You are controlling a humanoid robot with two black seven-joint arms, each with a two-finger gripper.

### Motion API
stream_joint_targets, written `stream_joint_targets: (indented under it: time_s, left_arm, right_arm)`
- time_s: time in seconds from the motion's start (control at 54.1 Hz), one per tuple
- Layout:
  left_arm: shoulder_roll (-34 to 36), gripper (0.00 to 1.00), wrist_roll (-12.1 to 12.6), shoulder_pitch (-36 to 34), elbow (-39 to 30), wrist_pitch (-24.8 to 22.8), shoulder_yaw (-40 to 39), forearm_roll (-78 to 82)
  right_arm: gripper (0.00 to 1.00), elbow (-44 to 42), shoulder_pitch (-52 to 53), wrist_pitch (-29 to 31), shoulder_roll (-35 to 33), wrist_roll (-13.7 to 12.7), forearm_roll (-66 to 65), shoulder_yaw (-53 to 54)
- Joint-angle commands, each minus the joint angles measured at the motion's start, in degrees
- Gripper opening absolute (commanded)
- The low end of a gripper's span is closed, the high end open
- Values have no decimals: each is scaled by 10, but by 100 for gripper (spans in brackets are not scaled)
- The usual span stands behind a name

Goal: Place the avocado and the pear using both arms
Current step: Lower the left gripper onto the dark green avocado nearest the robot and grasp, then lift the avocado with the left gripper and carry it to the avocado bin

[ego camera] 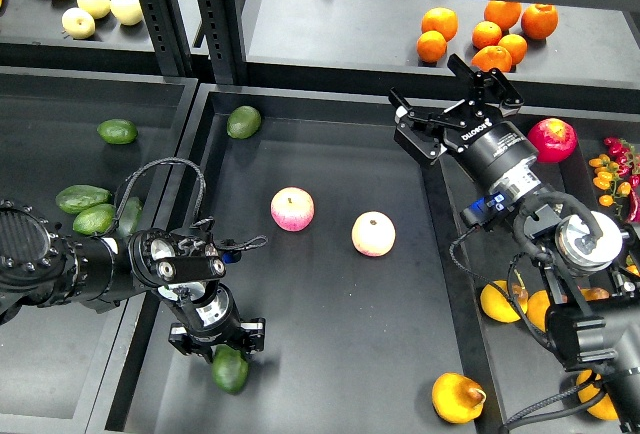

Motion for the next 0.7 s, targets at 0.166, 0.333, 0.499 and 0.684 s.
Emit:
stream_joint_targets:
  time_s: [0.166, 0.333, 0.499, 0.684]
  left_arm:
    - [0, 7, 0, -25, 0, 0, -1, -60]
    - [1, 7, 0, -45, 1, 0, -10, -71]
    - [40, 9, 0, -97, -7, 0, -47, -69]
    - [86, 10, 0, -121, -4, 0, -47, -69]
  right_arm:
    - [100, 1, 0, 0, 0, 0, 0, 0]
    - [100, 2, 0, 0, 0, 0, 0, 0]
    - [100, 2, 0, 0, 0, 0, 0, -1]
    - [100, 3, -1, 0, 0, 0, 0, -1]
